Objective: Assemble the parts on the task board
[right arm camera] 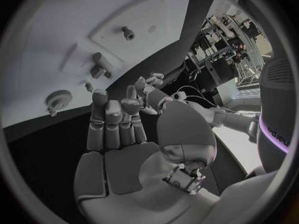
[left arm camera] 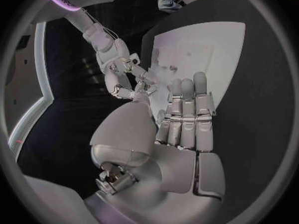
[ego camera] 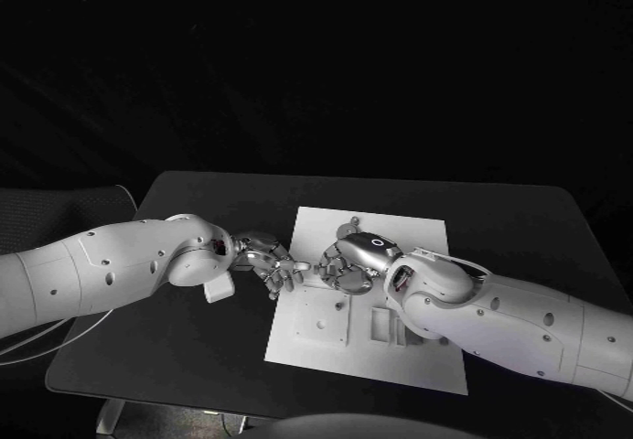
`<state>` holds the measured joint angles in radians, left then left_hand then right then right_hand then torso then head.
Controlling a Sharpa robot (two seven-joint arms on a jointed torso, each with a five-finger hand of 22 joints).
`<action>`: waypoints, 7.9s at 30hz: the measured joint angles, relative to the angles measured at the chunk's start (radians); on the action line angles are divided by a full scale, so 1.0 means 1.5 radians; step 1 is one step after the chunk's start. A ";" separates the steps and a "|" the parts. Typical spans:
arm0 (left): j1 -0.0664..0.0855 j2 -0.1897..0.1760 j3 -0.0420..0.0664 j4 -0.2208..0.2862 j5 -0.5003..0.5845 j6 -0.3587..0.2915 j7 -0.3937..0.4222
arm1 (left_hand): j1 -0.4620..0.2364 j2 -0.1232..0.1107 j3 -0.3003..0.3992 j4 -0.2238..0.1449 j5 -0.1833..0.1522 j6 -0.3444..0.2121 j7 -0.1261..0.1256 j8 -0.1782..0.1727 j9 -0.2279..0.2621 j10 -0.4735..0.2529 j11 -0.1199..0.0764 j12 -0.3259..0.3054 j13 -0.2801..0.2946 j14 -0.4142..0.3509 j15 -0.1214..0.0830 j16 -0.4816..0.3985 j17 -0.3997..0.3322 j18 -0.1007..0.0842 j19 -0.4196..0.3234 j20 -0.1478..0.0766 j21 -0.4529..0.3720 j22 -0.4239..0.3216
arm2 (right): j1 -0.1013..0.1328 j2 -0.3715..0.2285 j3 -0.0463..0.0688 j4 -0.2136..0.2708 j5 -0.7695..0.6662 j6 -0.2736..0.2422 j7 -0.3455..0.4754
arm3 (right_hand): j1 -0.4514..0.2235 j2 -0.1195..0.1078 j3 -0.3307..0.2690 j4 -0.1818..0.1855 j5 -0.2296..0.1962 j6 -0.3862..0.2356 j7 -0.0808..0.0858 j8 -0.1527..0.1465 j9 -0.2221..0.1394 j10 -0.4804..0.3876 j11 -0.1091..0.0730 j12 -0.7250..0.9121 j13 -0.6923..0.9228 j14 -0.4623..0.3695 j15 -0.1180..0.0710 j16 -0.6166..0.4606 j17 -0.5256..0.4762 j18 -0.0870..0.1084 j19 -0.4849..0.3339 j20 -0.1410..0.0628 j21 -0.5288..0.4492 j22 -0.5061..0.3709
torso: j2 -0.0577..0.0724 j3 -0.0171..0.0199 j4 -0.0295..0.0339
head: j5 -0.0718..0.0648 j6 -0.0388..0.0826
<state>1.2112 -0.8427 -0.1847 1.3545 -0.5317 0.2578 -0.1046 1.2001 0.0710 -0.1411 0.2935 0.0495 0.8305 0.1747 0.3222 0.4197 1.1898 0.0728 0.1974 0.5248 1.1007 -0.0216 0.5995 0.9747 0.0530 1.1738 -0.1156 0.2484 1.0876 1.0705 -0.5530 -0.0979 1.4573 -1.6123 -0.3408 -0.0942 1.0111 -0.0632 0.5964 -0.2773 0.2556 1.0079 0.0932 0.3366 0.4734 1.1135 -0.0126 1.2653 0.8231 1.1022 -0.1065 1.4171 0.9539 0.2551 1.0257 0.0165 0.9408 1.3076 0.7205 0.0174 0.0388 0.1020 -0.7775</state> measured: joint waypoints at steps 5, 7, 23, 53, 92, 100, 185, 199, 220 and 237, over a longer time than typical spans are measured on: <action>0.000 -0.001 0.000 0.000 0.000 0.000 0.000 | 0.006 0.001 0.000 0.000 0.000 0.000 0.000 0.000 0.000 0.000 0.000 0.000 0.000 0.000 0.000 0.000 0.000 0.000 0.000 0.000 0.000 0.000 | 0.001 -0.002 0.000 -0.005 0.000 0.003 -0.007 | -0.002 -0.009 0.000 0.000 -0.005 -0.006 0.006 -0.001 -0.002 0.000 0.000 -0.003 -0.001 -0.001 0.001 0.000 -0.001 0.000 0.000 0.000 0.000 0.000 | 0.000 0.0000 0.0000 | 0.000 0.000; 0.000 -0.001 0.000 0.000 0.000 0.000 0.000 | 0.006 0.001 0.000 0.000 0.000 0.000 0.000 0.000 0.000 0.000 0.000 0.000 0.000 0.000 0.000 0.000 0.000 0.000 -0.001 0.001 0.000 0.000 | 0.001 -0.002 0.000 -0.007 0.000 0.004 -0.010 | -0.005 -0.016 0.000 0.000 -0.005 -0.010 0.007 -0.007 -0.004 0.000 0.000 -0.003 -0.001 -0.001 0.001 0.000 -0.001 0.000 0.000 0.000 0.000 0.000 | 0.000 0.0000 0.0000 | 0.000 0.000; 0.000 -0.002 0.000 0.001 -0.001 0.000 -0.001 | 0.006 0.001 -0.004 0.000 0.000 0.000 0.000 0.000 0.000 0.000 0.000 0.000 0.000 0.000 0.000 0.000 0.001 0.000 -0.001 0.001 0.000 0.001 | 0.003 0.003 -0.001 -0.036 -0.013 0.025 -0.069 | -0.012 -0.097 0.011 0.059 -0.086 -0.059 0.018 -0.039 -0.017 -0.026 0.026 -0.005 0.000 -0.019 0.019 -0.004 -0.002 -0.004 -0.007 0.007 -0.008 0.000 | 0.000 0.0002 -0.0003 | -0.001 0.002; 0.000 -0.002 0.000 0.002 -0.003 0.001 -0.002 | 0.006 0.001 -0.007 0.000 0.000 0.000 0.000 0.000 0.000 0.000 0.000 0.000 0.000 0.000 0.000 0.000 0.001 0.000 0.001 0.000 -0.001 0.001 | -0.002 0.032 -0.016 -0.065 -0.033 0.065 -0.123 | -0.010 -0.099 0.010 0.075 -0.086 -0.061 0.021 -0.028 -0.011 -0.026 0.026 -0.005 0.000 -0.021 0.020 -0.004 -0.002 0.000 -0.010 0.009 -0.008 0.000 | 0.000 0.0002 0.0005 | 0.000 -0.001; 0.000 -0.002 0.000 0.002 -0.005 0.007 -0.005 | 0.006 0.001 -0.009 0.001 0.000 0.000 0.000 0.000 0.000 0.000 0.000 0.000 0.001 0.000 0.000 -0.002 0.001 0.000 0.001 0.001 -0.001 0.001 | -0.006 0.052 -0.016 -0.078 -0.055 0.073 -0.153 | 0.006 -0.083 0.001 0.071 -0.085 -0.036 0.015 -0.005 0.005 -0.021 0.017 -0.005 -0.005 -0.018 0.011 -0.004 -0.004 -0.001 -0.010 0.009 -0.008 0.000 | 0.000 0.0002 0.0001 | 0.000 -0.004; 0.000 -0.002 0.000 0.002 -0.006 0.007 -0.005 | 0.006 0.001 -0.011 0.000 0.000 0.000 0.000 0.000 0.000 0.000 0.000 0.000 0.001 0.000 0.000 -0.002 0.001 0.000 0.003 0.000 -0.001 0.001 | -0.006 0.052 -0.016 -0.076 -0.061 0.076 -0.158 | 0.011 -0.079 0.001 0.065 -0.085 -0.035 0.014 -0.004 0.007 -0.019 0.014 -0.005 -0.006 -0.018 0.011 -0.004 -0.005 -0.001 -0.010 0.009 -0.008 0.000 | 0.000 0.0005 0.0000 | 0.000 -0.004; 0.000 -0.010 -0.002 0.024 -0.031 -0.162 0.112 | 0.302 -0.051 -0.017 -0.002 0.021 0.018 -0.006 0.008 -0.007 -0.014 0.009 -0.015 0.002 -0.008 0.012 -0.021 0.008 0.000 0.005 0.007 -0.037 0.007 | -0.023 -0.057 -0.003 -0.033 0.297 -0.100 0.074 | -0.002 -0.009 -0.005 0.006 -0.075 -0.001 -0.008 0.011 0.019 0.001 -0.006 -0.008 -0.014 -0.002 -0.004 -0.001 -0.012 0.000 -0.002 0.002 -0.003 0.000 | 0.000 0.0006 -0.0001 | -0.006 0.011; 0.000 -0.005 -0.012 0.045 -0.079 -0.242 0.162 | 0.349 -0.060 0.020 -0.002 0.015 0.024 -0.009 0.008 -0.010 -0.024 0.014 -0.023 -0.001 -0.012 0.017 -0.023 0.009 0.000 0.004 0.013 -0.047 0.007 | -0.023 -0.062 0.002 -0.019 0.436 -0.111 0.103 | -0.008 -0.002 -0.008 0.003 -0.075 -0.001 -0.008 0.009 0.019 0.001 -0.006 -0.010 -0.015 -0.003 -0.003 -0.001 -0.013 0.000 -0.002 0.002 -0.003 0.000 | 0.000 0.0002 0.0001 | -0.006 0.014; 0.000 0.016 -0.013 0.047 -0.042 -0.273 0.178 | 0.264 -0.080 -0.027 0.001 0.009 -0.028 0.011 -0.018 -0.027 -0.045 0.022 -0.029 -0.005 -0.012 0.017 -0.028 0.011 -0.001 0.001 0.015 -0.054 0.013 | -0.023 -0.056 0.004 -0.009 0.470 -0.109 0.118 | -0.011 0.000 -0.008 -0.001 -0.072 -0.003 -0.006 0.007 0.020 0.001 -0.006 -0.010 -0.015 -0.007 -0.003 -0.001 -0.013 0.000 -0.002 0.002 -0.005 0.000 | 0.000 0.0003 0.0000 | -0.003 0.017; 0.000 0.022 -0.013 0.048 -0.019 -0.259 0.179 | 0.279 -0.061 -0.021 -0.001 0.021 -0.002 -0.005 -0.004 -0.022 -0.046 0.023 -0.029 -0.004 -0.012 0.017 -0.029 0.012 -0.001 0.004 0.018 -0.057 0.018 | -0.023 -0.053 0.004 -0.005 0.473 -0.107 0.121 | -0.011 0.000 -0.008 -0.001 -0.072 -0.003 -0.006 0.005 0.019 0.001 -0.006 -0.010 -0.015 -0.008 -0.002 -0.001 -0.013 0.000 -0.002 0.002 -0.005 0.000 | 0.000 0.0004 0.0001 | -0.002 0.017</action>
<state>1.2111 -0.8092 -0.2036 1.4266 -0.5609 -0.1302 0.1635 1.6183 -0.0200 -0.1724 0.2919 0.0812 0.8269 0.1676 0.3166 0.3862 1.1201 0.1071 0.1542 0.5181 1.0823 0.0039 0.5566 0.9928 0.0513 1.1795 -0.0889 0.1622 1.1140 1.0359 -0.6323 -0.0922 1.4493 -0.9032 -0.5018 0.0874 0.9949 -0.0631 0.5838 -0.2788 0.1472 1.0027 0.0843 0.3444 0.5024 1.1153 -0.0215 1.2498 0.8006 1.0909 -0.1095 1.4153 0.9349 0.2555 1.0221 0.0199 0.9330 1.3076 0.7207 0.0179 0.0389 0.0987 -0.7519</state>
